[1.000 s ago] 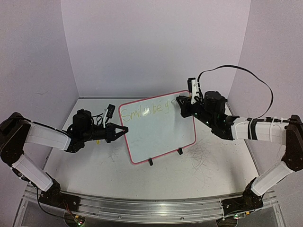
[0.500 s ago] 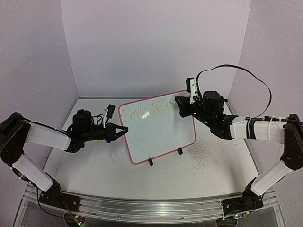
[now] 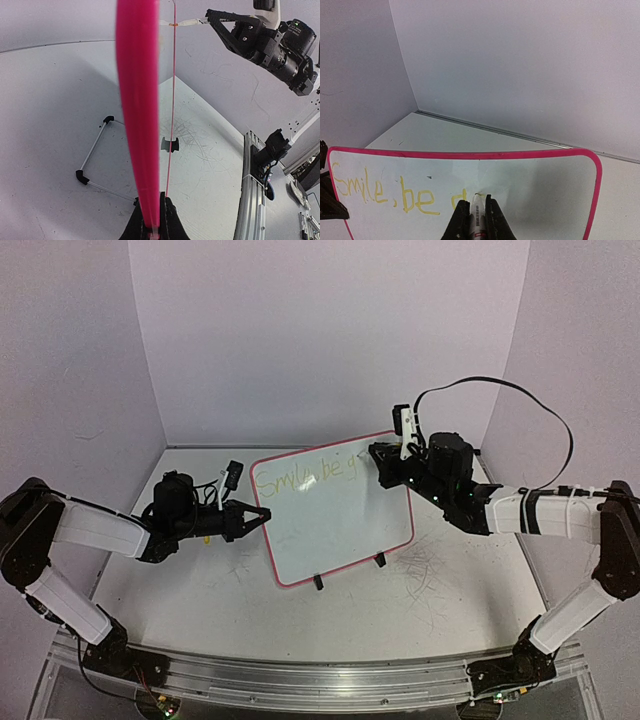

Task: Write a sentence on the whiteboard

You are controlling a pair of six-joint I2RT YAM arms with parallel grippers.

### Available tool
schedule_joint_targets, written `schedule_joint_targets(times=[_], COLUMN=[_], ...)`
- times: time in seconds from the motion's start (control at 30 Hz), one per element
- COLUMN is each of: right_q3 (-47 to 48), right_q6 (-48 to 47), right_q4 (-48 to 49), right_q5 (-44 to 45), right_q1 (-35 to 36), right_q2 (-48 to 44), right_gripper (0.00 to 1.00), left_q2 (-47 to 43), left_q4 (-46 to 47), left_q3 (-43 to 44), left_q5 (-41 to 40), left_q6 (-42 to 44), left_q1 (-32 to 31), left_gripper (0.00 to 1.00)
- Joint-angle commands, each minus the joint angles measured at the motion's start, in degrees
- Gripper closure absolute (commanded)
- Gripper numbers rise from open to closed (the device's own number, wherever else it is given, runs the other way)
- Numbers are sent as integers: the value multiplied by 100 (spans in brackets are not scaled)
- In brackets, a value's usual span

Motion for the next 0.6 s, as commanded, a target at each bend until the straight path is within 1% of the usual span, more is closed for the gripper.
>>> schedule_joint_targets(times=[0.0,0.57], right_q3=[108,194], right_q6=[21,11], right_q4=[107,74], right_q5=[-29,-28], right_q1=[31,25], right_q2=[94,156], right_gripper=[100,100], left_q2=[-211,-194], left_q4=[-53,-52], left_q3=[-12,-28], left_q5=[-309,-303], left_q6=[430,435], left_q1=[43,41], left_gripper=[100,100])
